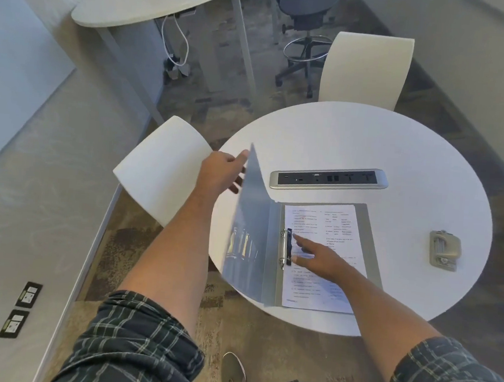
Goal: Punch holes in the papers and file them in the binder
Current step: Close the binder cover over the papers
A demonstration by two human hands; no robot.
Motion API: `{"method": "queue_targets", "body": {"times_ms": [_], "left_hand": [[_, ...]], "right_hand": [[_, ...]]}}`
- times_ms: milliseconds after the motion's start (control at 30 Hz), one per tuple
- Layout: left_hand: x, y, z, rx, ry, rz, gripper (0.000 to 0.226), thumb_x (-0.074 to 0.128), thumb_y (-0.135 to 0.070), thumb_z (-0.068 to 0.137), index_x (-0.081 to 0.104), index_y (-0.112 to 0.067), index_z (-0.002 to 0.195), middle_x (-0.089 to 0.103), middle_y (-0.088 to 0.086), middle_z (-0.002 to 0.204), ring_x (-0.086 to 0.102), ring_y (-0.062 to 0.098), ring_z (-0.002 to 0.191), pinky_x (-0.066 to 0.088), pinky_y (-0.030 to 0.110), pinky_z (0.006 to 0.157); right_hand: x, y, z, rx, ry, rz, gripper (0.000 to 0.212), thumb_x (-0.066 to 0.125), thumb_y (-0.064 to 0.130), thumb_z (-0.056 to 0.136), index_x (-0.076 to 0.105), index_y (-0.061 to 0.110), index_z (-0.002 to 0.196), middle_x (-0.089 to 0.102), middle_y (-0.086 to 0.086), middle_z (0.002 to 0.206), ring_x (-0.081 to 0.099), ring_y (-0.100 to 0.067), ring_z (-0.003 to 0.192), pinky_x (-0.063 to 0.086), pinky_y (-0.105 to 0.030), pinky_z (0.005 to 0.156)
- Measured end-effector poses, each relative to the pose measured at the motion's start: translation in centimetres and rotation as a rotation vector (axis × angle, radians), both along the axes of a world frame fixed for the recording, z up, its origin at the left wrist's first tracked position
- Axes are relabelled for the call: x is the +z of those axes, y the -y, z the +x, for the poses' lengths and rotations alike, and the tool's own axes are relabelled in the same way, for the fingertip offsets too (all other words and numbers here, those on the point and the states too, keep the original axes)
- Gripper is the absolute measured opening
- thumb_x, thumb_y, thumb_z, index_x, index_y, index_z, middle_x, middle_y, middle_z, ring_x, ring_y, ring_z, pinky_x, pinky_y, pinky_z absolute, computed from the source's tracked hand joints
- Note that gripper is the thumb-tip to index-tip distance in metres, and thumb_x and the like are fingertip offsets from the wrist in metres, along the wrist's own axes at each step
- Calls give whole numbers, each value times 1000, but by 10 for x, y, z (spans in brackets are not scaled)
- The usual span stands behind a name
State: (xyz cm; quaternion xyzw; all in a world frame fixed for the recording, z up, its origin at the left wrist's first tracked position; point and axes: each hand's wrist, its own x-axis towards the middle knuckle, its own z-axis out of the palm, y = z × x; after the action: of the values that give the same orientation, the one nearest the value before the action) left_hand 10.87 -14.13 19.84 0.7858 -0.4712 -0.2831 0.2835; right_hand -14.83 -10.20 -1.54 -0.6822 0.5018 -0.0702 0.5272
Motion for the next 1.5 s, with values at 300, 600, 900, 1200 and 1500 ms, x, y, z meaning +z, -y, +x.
{"method": "queue_targets", "body": {"times_ms": [300, 600, 900, 1200, 1500], "left_hand": [[-63, -13, -76, -448, -290, 214, 35, 78, -7, 84, 75, -3, 118, 70, 7, 91, 62, -5, 65, 42, 12, 61], [-155, -48, -86, -658, 169, 479, 112, 90, -30, 68, 27, -34, 162, 7, 9, 172, 23, 24, 156, 28, 35, 123], [-188, -69, -103, -648, 359, 443, 113, 83, -41, 77, 10, -41, 163, -17, -7, 172, 28, 16, 155, 44, 40, 113], [-203, -77, -109, -763, 647, 426, 103, 65, -62, 89, -2, -37, 164, -18, 2, 172, -6, 28, 160, 21, 44, 125], [-202, -78, -112, -747, 581, 432, 106, 67, -59, 89, -2, -34, 164, -20, 1, 172, -7, 25, 160, 18, 40, 127]], "right_hand": [[28, 12, -55, -601, 458, 77, 30, 57, 35, 104, 78, 15, 94, 80, -4, 84, 73, -14, 64, 49, -32, 65], [20, 8, -130, -980, 529, 227, 60, 55, 66, 94, 71, 10, 110, 68, -11, 80, 60, -22, 58, 46, -33, 59], [-6, -4, -130, -552, -238, -142, 57, 76, 28, 86, 56, 21, 139, 57, -6, 129, 63, -26, 107, 50, -35, 89], [-6, -18, -110, -61, -790, -361, 61, 49, 39, 102, 31, 22, 158, 30, -5, 164, 39, -25, 145, 38, -39, 110], [-13, -22, -116, 125, -677, -290, 65, 39, 32, 108, 10, 19, 165, 6, 2, 173, 12, -14, 158, 19, -33, 124]]}}
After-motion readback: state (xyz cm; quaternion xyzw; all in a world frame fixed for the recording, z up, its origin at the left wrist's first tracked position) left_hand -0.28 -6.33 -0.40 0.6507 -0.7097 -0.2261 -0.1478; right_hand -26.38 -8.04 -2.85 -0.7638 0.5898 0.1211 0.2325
